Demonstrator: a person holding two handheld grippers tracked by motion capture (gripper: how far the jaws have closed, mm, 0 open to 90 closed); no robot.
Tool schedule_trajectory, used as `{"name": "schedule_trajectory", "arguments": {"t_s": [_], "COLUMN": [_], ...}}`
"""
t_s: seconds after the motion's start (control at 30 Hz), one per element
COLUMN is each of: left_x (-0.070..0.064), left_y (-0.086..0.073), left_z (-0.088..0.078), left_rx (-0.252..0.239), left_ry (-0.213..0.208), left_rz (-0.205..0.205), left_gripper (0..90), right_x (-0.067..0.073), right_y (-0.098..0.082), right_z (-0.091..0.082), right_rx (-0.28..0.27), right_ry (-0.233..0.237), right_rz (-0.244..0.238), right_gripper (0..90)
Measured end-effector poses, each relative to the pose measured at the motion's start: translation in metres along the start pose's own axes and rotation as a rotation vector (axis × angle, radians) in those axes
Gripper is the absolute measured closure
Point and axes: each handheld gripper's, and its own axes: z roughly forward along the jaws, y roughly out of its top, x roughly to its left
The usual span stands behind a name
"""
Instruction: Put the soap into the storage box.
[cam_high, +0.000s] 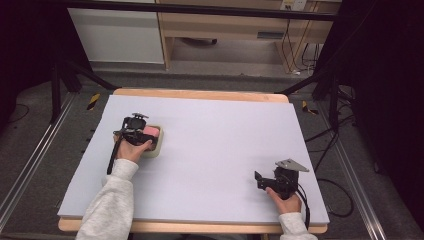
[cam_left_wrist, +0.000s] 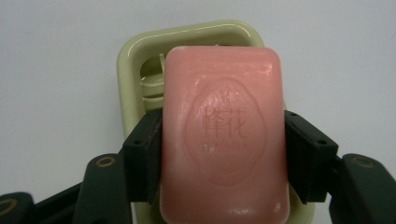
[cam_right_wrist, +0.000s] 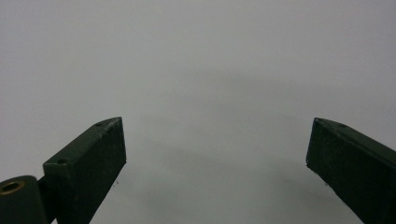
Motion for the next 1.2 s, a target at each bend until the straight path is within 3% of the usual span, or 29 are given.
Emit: {"name": "schedule_trajectory", "arguments": {"t_s": [0.87,0.93,1.2], "left_x": [-0.001,-0.001,-0.004], "left_y": [-0.004,-0.003,-0.001], "left_z": [0.002,-0.003,-0.016], "left_rx": [-0.003,-0.042,-0.077], "left_ry": [0.019,0.012,0.005], "left_rz": [0.013,0.011,0.034], "left_gripper": [36.3,31.4,30.7], "right_x": [0.0,0.0,0.0], "right_y": [0.0,0.0,0.0], "right_z": [0.0,0.0,0.0], "right_rx": [0.0,-0.001,-0.002], "right_ry": [0.0,-0.002,-0.002], "right_rz": [0.001,-0.002,-0.001], "right_gripper": [5.2,5.2,5.2]}}
